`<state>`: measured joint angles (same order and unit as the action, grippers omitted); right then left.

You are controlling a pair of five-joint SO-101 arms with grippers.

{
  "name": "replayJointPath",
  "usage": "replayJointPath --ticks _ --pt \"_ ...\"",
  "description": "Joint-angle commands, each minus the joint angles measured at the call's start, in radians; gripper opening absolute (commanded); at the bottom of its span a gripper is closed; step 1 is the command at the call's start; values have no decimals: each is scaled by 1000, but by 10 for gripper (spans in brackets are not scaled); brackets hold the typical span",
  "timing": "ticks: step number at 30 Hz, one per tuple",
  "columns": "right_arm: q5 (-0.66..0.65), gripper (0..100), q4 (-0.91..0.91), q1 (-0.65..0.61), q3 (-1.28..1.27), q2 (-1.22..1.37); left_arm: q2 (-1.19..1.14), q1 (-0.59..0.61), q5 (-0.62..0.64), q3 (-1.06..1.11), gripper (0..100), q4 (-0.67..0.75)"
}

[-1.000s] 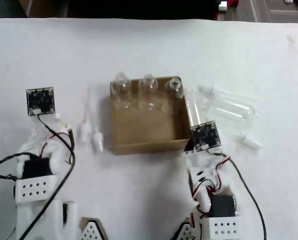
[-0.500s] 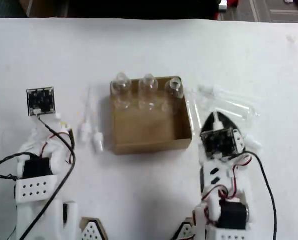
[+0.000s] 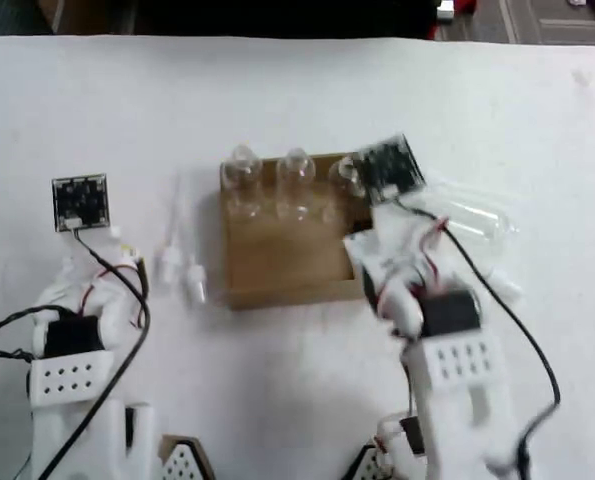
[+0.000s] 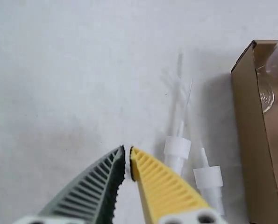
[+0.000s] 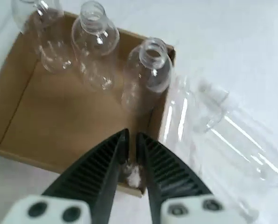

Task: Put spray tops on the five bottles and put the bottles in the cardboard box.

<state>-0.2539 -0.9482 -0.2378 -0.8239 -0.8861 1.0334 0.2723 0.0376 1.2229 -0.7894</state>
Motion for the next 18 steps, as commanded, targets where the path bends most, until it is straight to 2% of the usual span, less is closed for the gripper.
replayJointPath --ticks 1,5,9,18 --pt "37 16 4 -47 147 236 16 -13 -12 -6 24 26" --pt "48 16 5 -59 219 390 16 -13 -12 -6 24 26" --pt "126 16 58 -56 264 518 16 -13 -12 -6 24 26" --pt "127 16 193 -50 284 702 16 -13 -12 -6 24 26"
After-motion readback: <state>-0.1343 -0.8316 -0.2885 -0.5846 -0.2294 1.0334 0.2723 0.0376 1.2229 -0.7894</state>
